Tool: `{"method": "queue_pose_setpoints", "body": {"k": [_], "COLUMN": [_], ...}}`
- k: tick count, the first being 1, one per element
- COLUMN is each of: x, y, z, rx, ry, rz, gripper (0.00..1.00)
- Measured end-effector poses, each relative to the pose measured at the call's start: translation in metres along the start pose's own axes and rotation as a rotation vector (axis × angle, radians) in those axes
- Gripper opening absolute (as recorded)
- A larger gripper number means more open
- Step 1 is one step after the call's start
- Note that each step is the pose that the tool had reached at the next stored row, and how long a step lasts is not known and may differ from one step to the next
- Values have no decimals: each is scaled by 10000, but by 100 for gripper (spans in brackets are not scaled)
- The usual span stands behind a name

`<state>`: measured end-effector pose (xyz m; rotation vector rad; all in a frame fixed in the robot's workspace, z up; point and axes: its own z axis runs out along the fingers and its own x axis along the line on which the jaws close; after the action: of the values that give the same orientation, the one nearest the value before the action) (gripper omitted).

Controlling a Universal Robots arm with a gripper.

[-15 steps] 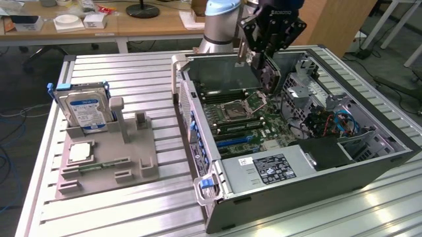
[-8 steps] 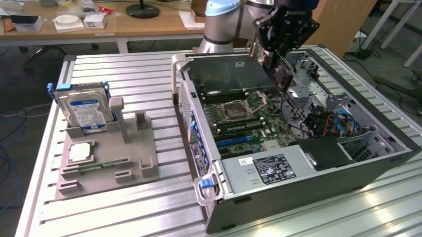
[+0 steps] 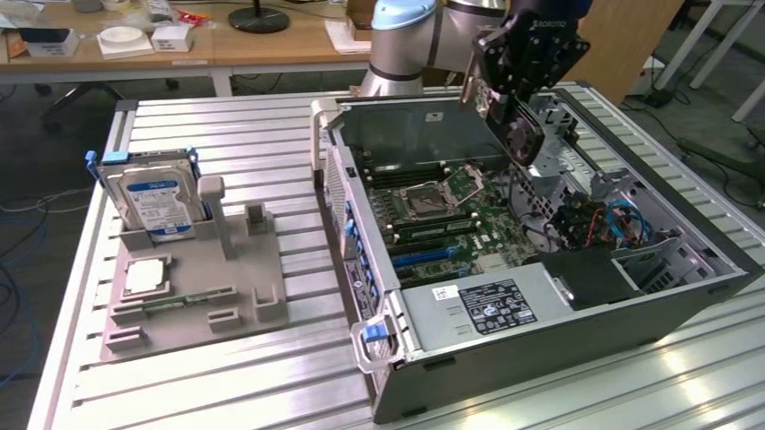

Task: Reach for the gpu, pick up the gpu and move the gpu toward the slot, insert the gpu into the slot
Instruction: 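Insert the gpu into the slot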

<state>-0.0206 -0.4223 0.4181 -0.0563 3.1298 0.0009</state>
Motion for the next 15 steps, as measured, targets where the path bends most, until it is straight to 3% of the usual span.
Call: {"method": "queue_pose_setpoints", "body": {"k": [15], "x": [0], "y": [-7], "z": [0], "rx": [-15], "ry": [1], "rz": [-1421], "gripper": [26]}}
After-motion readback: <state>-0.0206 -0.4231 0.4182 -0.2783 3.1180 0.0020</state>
